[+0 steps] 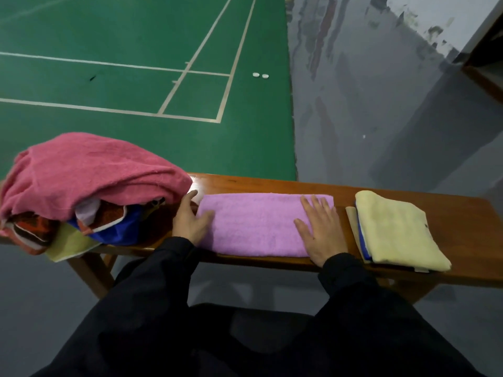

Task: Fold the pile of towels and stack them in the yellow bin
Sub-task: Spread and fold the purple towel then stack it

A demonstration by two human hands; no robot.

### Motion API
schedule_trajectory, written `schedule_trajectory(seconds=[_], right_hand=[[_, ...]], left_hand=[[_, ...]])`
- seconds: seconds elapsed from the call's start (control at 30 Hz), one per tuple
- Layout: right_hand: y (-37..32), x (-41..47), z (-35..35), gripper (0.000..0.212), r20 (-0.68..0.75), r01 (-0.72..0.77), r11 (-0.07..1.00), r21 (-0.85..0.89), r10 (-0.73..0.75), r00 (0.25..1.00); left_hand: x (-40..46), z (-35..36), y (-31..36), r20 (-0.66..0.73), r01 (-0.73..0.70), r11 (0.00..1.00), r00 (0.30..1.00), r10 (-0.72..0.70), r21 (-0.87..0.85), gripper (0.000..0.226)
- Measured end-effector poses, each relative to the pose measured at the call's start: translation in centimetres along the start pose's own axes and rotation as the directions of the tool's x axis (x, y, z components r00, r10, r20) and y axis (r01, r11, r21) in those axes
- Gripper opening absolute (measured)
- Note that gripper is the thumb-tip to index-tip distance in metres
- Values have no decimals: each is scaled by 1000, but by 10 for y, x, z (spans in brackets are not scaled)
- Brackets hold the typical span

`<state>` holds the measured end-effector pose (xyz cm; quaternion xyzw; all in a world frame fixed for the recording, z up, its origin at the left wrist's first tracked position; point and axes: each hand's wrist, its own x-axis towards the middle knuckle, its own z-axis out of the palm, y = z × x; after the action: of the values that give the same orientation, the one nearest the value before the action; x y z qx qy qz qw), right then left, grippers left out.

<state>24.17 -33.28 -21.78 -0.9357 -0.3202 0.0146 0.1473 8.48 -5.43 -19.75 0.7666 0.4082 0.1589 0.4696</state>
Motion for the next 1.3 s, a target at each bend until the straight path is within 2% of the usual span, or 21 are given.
schedule_trajectory(seconds=[0.07, 0.13, 0.2, 0.27, 0.37, 0.43, 0.5, 0.57, 0.6, 0.67, 0.73, 0.83, 0.9, 0.97, 1.03, 1.07, 1.1, 1.13, 1.2, 1.23, 1.3], right_hand=[[6, -19, -6, 73, -163, -42, 973, 228, 81, 983], [7, -37, -13, 67, -217, -82, 911, 405, 183, 959], [7, -51, -21, 63, -232, -104, 866, 490, 245, 941], [7, -64, -30, 64, -269, -107, 836, 538, 290, 918], [7, -81, -42, 55, -346, -39, 786, 617, 315, 884], [11, -90, -47, 50, -359, -32, 757, 652, 345, 867], [17, -99, -46, 55, -340, -51, 731, 681, 377, 861], [26, -108, -44, 59, -349, -44, 732, 680, 376, 858], [28, -112, -43, 58, -356, -37, 746, 665, 361, 862], [28, -117, -43, 54, -368, -33, 781, 624, 331, 869], [22, -116, -42, 52, -401, -4, 811, 585, 294, 868], [10, -96, -36, 45, -376, 29, 881, 472, 171, 911], [4, -74, -31, 45, -216, -22, 936, 352, 104, 971], [-2, -59, -22, 44, -35, -68, 983, 170, 75, 997], [-7, -53, -14, 40, 5, -57, 997, 43, 57, 998], [-8, -53, -14, 38, -3, -65, 998, 6, 65, 998], [-9, -53, -15, 37, 1, -89, 996, 7, 89, 996], [-9, -53, -19, 36, 16, -120, 992, 50, 119, 993], [-16, -56, -35, 32, 42, -232, 940, 250, 229, 972], [-16, -56, -44, 30, 77, -315, 874, 371, 309, 948], [-9, -59, -62, 35, 114, -360, 619, 698, 399, 910]], left_hand=[[-5, 2, 15, -66, -57, 993, 997, 51, -102, 57], [-11, 10, 43, -82, -107, 968, 993, 90, -227, 45], [-16, 23, 77, -77, -161, 942, 987, 144, -294, 38], [-24, 43, 111, -43, -222, 934, 975, 218, -280, 37], [-42, 83, 145, 43, -283, 933, 953, 299, -222, 37], [-57, 117, 155, 160, -283, 945, 938, 308, -164, 38], [-74, 146, 155, 340, -304, 939, 876, 343, -163, 44], [-92, 168, 147, 444, -393, 905, 790, 422, -161, 56], [-98, 171, 138, 428, -420, 895, 788, 442, -150, 56], [-102, 163, 113, 294, -414, 899, 850, 437, -141, 46], [-94, 149, 85, 156, -399, 916, 903, 399, -36, 37], [-79, 134, 56, 131, -285, 954, 953, 272, 93, 42], [-73, 134, 55, 154, -174, 984, 974, 167, 37, 53], [-67, 140, 59, 176, -33, 994, 983, 51, -101, 73], [-60, 147, 68, 212, 236, 922, 961, -175, -308, 100], [-58, 150, 75, 253, 355, 855, 928, -273, -378, 104], [-59, 150, 82, 311, 432, 808, 894, -324, -400, 98], [-64, 148, 93, 365, 460, 798, 872, -325, -390, 82], [-81, 140, 114, 428, 419, 822, 871, -243, -385, 46], [-90, 135, 124, 451, 385, 823, 874, -179, -418, 38], [-103, 122, 148, 505, 332, 775, 863, -20, -538, 42]])
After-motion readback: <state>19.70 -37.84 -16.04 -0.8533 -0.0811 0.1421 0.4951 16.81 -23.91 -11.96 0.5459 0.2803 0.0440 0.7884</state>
